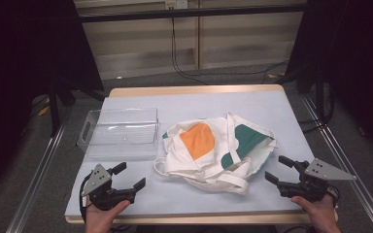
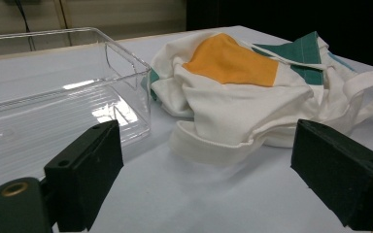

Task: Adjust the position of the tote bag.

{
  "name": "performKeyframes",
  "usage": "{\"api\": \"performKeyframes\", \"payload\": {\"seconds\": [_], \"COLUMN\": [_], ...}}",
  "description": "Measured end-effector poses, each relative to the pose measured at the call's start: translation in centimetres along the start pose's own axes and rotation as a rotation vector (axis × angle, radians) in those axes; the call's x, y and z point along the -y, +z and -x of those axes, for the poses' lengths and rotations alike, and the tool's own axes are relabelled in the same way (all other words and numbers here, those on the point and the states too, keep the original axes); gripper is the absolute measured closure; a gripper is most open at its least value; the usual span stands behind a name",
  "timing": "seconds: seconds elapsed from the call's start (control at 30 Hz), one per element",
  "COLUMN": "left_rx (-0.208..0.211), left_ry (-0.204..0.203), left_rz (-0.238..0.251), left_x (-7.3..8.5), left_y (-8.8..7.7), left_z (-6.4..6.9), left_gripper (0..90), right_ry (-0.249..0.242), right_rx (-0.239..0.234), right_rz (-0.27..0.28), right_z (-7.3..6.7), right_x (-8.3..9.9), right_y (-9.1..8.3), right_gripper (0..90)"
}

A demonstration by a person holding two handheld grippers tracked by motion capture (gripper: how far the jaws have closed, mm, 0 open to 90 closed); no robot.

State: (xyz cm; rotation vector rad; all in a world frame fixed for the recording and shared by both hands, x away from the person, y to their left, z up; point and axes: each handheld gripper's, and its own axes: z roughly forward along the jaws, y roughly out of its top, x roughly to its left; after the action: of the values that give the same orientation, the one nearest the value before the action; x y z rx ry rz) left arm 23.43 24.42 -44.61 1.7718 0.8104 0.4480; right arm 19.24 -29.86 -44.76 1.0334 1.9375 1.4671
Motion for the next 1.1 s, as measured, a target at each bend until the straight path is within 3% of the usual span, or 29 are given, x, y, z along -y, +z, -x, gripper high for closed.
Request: {"api": "performKeyframes", "payload": {"seconds": [0.13, 0.27, 0.37, 0.43, 0.63, 0.9, 1.1], "left_rx": [0.013, 0.074, 0.091, 0.111, 0.116, 0.190, 0.241], "left_ry": [0.004, 0.019, 0.040, 0.051, 0.060, 0.074, 0.110], "left_rz": [-0.018, -0.035, -0.055, -0.070, -0.074, -0.125, -0.157], "left_x": [0.0, -0.1, -0.3, -0.4, -0.6, -1.3, -2.1], "left_y": [0.3, 0.3, 0.5, 0.7, 0.3, 1.0, 2.2], "left_z": [0.1, 0.6, 1.1, 1.5, 2.1, 3.3, 4.1], "left_gripper": [17.6, 25.3, 26.0, 27.4, 30.7, 43.2, 45.5], "right_ry": [0.008, 0.026, 0.034, 0.028, 0.006, -0.020, -0.025], "right_rx": [-0.006, -0.030, -0.045, -0.058, -0.066, -0.098, -0.111], "right_rz": [-0.009, -0.002, -0.001, -0.015, -0.020, -0.033, -0.035], "right_z": [0.2, 0.3, 0.3, 0.1, -0.5, -1.0, -1.0], "right_x": [0.1, 0.0, 0.0, 0.0, -0.1, -0.3, -0.2], "right_y": [0.3, 0.2, 0.1, 0.2, 0.1, 0.7, 0.7], "right_gripper": [24.5, 26.5, 27.6, 27.5, 28.2, 32.3, 32.7]}}
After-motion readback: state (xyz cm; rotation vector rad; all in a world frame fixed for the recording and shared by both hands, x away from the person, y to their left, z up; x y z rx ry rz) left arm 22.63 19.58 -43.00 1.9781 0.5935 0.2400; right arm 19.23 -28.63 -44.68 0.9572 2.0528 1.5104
